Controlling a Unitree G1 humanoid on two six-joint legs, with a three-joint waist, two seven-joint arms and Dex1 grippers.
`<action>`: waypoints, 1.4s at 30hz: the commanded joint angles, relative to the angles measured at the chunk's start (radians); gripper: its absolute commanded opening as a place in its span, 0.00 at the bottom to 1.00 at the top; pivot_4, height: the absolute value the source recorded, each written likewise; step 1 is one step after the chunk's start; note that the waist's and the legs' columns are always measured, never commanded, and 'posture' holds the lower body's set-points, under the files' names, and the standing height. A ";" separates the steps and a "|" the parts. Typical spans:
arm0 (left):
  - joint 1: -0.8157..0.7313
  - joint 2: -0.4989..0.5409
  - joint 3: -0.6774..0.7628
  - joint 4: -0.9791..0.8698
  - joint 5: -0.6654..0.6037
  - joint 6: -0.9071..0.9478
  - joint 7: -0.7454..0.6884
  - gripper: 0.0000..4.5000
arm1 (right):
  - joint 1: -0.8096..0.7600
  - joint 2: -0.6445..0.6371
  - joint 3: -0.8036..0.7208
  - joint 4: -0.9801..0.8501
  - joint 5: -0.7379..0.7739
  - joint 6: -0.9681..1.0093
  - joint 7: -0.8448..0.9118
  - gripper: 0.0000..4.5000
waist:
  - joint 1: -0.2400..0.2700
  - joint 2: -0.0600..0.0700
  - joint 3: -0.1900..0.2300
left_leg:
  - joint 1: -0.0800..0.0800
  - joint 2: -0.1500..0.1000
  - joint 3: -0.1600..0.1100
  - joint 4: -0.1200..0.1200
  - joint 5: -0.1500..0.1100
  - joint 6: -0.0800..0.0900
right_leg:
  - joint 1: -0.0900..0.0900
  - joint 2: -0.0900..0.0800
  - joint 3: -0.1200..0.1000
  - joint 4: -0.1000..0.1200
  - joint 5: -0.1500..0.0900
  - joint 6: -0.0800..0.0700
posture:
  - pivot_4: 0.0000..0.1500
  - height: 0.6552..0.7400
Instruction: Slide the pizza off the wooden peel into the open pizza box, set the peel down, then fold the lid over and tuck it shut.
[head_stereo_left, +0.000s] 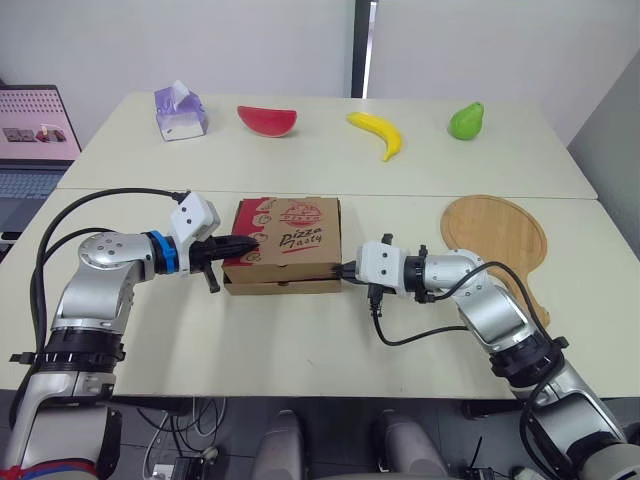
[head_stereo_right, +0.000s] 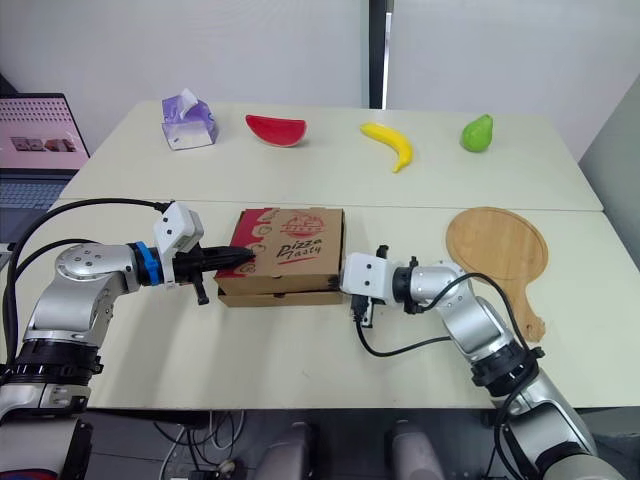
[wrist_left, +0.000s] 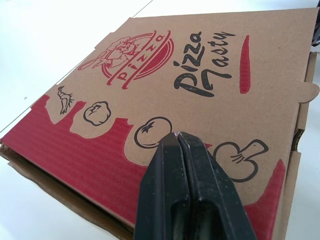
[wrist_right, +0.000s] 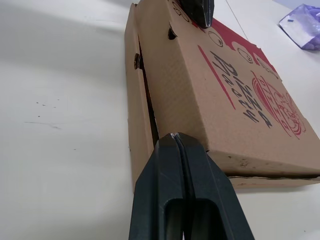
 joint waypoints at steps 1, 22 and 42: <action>0.010 0.006 -0.030 0.020 0.036 -0.011 -0.013 0.00 | -0.002 -0.019 -0.045 -0.034 0.029 -0.006 0.011 0.01 | 0.000 0.000 0.000 | 0.000 0.000 0.000 0.000 0.000 0.000 | 0.000 0.000 0.000 0.000 0.000 0.000 | 1.00 1.00; 0.131 0.168 0.098 -0.302 -0.167 0.178 -0.157 0.00 | -0.009 0.033 -0.013 -0.019 0.004 0.005 -0.024 0.01 | -0.001 0.000 0.000 | -0.001 0.001 0.000 -0.001 0.000 0.000 | -0.001 0.000 0.000 0.000 0.000 0.000 | 1.00 1.00; 0.177 0.097 0.033 -0.215 -0.037 0.056 -0.037 0.00 | -0.008 0.032 -0.020 -0.027 0.043 0.003 0.004 0.01 | 0.001 0.000 0.001 | -0.001 0.000 0.000 -0.001 0.000 0.000 | -0.001 0.000 0.000 0.000 0.000 0.000 | 1.00 1.00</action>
